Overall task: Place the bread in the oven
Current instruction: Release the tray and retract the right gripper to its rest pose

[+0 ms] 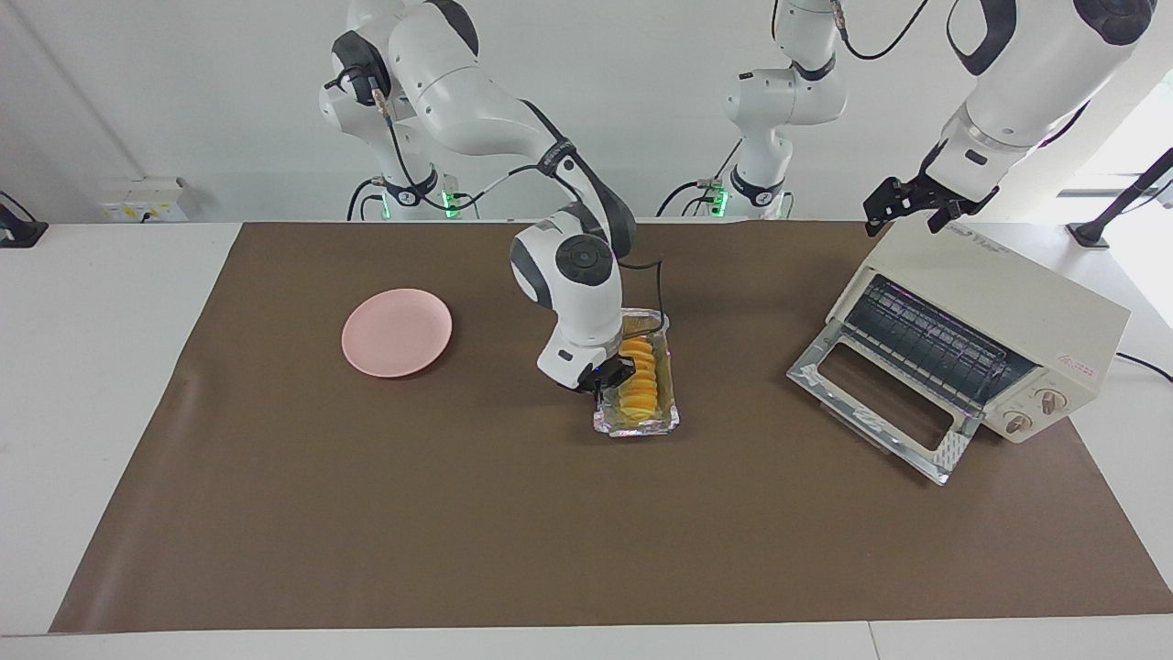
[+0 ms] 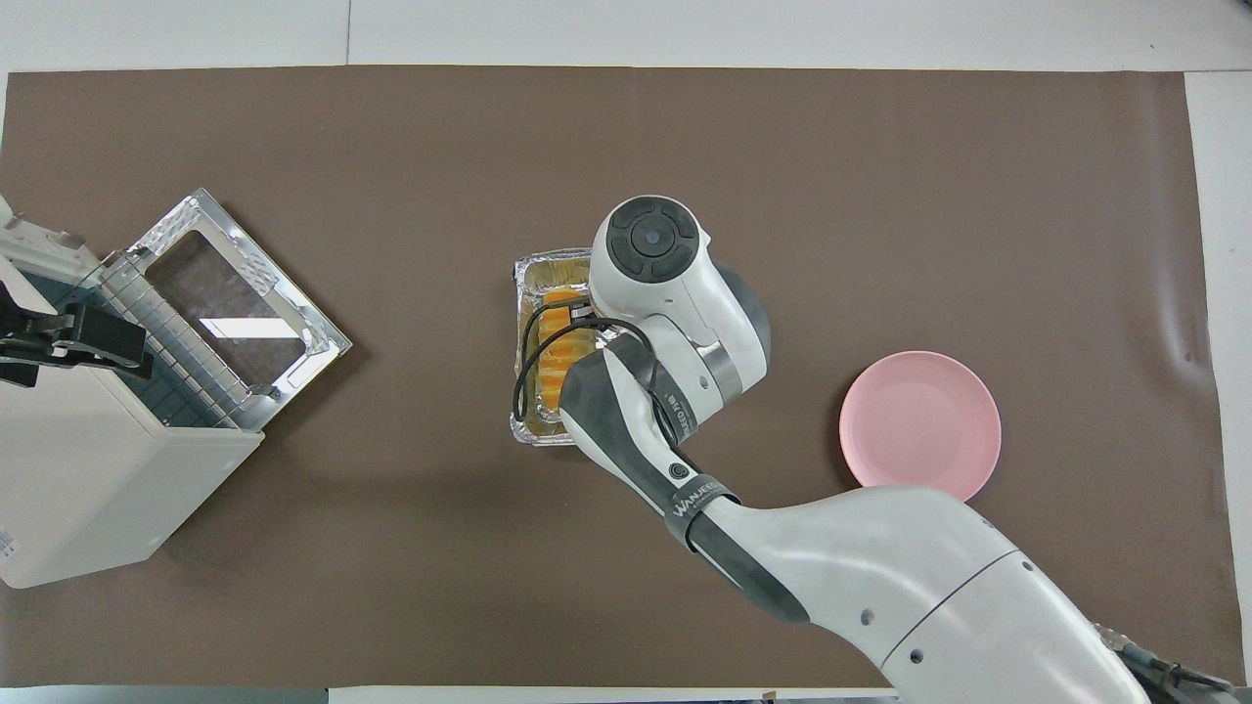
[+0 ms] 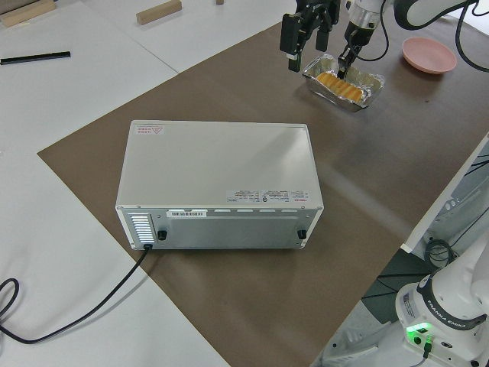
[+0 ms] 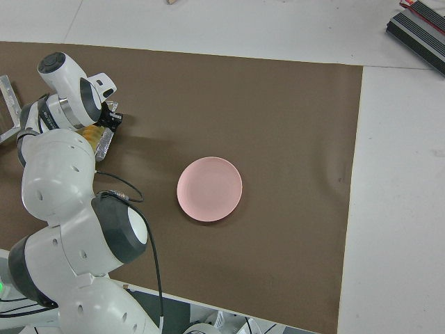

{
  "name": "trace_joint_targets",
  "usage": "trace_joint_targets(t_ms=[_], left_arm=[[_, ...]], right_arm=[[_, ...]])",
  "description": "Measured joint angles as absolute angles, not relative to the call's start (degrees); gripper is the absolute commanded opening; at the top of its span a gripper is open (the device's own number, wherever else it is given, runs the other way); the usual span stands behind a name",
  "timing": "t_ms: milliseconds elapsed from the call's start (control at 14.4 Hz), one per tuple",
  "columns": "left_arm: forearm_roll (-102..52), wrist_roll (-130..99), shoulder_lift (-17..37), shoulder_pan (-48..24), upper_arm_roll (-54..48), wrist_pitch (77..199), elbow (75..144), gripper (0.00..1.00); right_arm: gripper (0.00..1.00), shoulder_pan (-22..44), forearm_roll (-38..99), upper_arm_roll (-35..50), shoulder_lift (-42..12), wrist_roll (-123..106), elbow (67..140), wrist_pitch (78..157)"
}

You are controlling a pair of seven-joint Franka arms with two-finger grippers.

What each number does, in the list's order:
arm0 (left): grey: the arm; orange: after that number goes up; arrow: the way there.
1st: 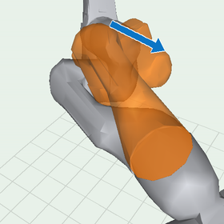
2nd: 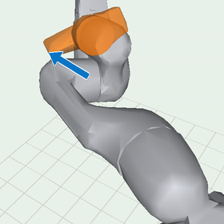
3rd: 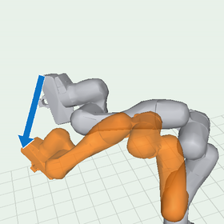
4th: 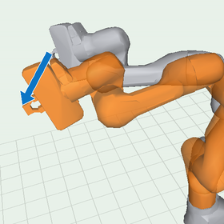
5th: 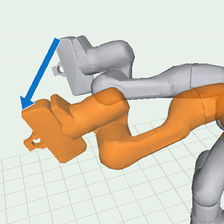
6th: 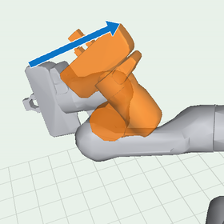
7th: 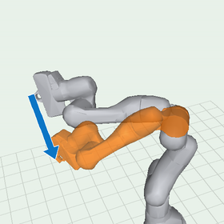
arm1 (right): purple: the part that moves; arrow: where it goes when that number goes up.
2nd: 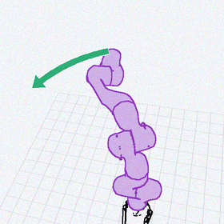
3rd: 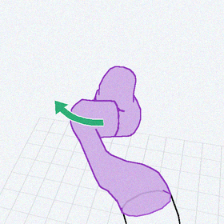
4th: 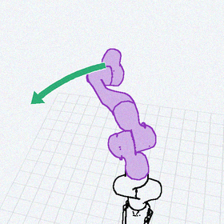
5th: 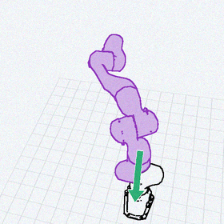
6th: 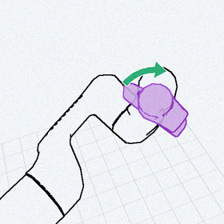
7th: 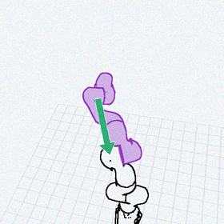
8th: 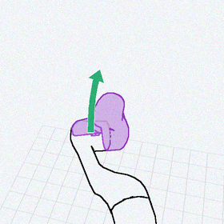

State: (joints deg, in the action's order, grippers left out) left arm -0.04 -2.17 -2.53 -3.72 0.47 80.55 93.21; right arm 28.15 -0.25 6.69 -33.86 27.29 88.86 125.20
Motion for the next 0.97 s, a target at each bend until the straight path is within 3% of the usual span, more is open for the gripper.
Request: trace_joint_targets(t_ms=[70, 278, 487, 974], left_arm=[[-0.04, -2.17, -2.53, -3.72, 0.47, 80.55, 93.21, 1.0], [-0.04, -2.17, -2.53, -3.72, 0.47, 80.55, 93.21, 1.0], [-0.04, -2.17, -2.53, -3.72, 0.47, 80.55, 93.21, 1.0], [-0.04, -2.17, -2.53, -3.72, 0.47, 80.55, 93.21, 1.0]], right_arm=[[0.99, 28.4, -0.25, 6.69, -32.99, 27.57, 90.18, 125.61], [1.0, 28.37, -0.22, 6.47, -30.84, 32.42, 90.48, 123.08], [1.0, 27.4, -0.23, 5.25, -28.93, 34.46, 85.26, 112.79], [1.0, 12.04, -0.28, 4.36, -17.85, 15.8, 80.85, 101.16]])
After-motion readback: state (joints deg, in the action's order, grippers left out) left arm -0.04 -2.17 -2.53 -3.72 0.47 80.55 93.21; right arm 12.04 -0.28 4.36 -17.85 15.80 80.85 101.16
